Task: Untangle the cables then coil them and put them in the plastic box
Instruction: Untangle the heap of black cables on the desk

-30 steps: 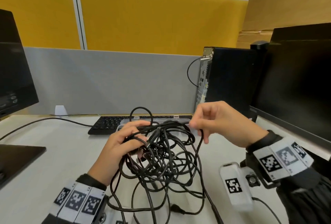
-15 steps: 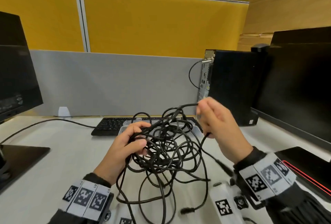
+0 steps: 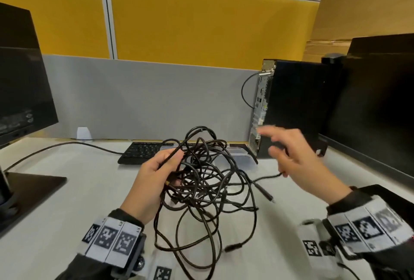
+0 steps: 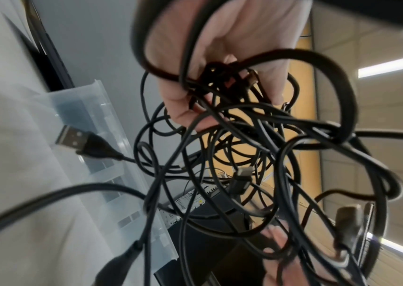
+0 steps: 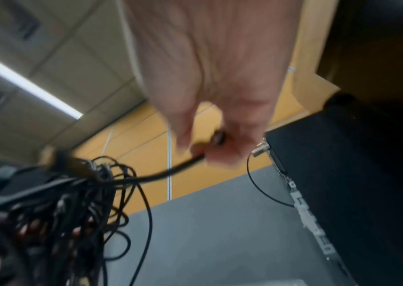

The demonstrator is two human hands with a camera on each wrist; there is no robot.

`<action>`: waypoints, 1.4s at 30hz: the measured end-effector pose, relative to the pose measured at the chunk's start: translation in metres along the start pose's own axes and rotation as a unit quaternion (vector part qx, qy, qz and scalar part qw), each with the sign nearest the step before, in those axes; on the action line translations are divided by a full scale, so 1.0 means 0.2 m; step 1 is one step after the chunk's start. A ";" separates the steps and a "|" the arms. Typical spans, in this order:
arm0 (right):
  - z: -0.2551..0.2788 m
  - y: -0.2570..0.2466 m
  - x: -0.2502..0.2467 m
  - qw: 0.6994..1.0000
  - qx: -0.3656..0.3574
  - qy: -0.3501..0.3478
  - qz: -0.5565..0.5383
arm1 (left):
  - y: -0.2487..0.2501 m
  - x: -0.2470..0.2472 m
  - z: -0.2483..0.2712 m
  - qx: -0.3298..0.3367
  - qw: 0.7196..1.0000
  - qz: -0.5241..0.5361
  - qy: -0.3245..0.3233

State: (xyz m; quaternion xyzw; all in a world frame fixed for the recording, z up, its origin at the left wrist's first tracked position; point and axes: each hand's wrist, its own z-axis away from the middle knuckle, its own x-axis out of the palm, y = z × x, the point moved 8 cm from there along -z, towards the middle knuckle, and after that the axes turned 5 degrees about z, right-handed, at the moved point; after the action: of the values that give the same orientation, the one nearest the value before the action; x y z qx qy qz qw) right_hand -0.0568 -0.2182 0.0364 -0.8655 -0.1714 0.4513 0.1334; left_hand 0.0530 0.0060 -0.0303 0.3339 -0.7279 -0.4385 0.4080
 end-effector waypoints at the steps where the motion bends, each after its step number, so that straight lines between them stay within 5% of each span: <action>1: 0.02 0.00 0.07 0.996 0.001 -0.078 0.047 | 0.00 0.01 0.01 -0.003 1.000 0.007 0.003; 3: 0.10 0.00 0.17 0.979 -0.004 -0.194 0.066 | 0.01 0.02 0.01 -0.009 1.000 0.018 0.007; 6: 0.17 -0.03 0.21 0.972 -0.044 -0.231 0.029 | 0.03 0.01 0.01 -0.012 0.999 0.043 0.021; 14: 0.12 -0.07 0.14 0.990 -0.014 -0.116 -0.084 | 0.03 0.03 0.03 -0.025 0.998 0.046 0.020; 19: 0.08 -0.19 0.11 0.994 -0.068 -0.066 -0.061 | 0.03 0.03 0.03 -0.029 0.999 0.023 0.015; 23: 0.07 -0.23 0.12 0.993 -0.070 -0.073 -0.065 | 0.01 0.01 0.03 -0.032 0.999 -0.018 0.019; 28: 0.03 -0.12 0.08 0.976 0.056 -0.038 -0.208 | -0.03 -0.03 0.02 -0.042 0.996 -0.064 0.051; 30: 0.03 -0.14 0.11 0.986 0.049 -0.056 -0.152 | -0.06 -0.05 0.02 -0.054 0.993 -0.087 0.061; 34: 0.12 -0.22 0.30 0.978 0.000 -0.202 -0.062 | -0.06 0.01 0.04 -0.083 0.996 -0.018 0.019; 38: 0.13 -0.13 0.37 0.982 0.033 -0.175 -0.063 | -0.01 0.08 0.07 -0.086 0.992 0.072 -0.062; 42: 0.14 -0.05 0.38 0.973 0.077 -0.164 -0.144 | -0.02 0.07 0.09 -0.043 0.992 -0.074 -0.096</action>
State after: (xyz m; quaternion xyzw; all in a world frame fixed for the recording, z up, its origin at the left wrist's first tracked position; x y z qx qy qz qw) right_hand -0.0405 -0.1749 -0.0314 -0.7327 -0.2786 0.5753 0.2336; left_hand 0.0305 -0.0009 -0.0343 0.3249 -0.7176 -0.5283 0.3168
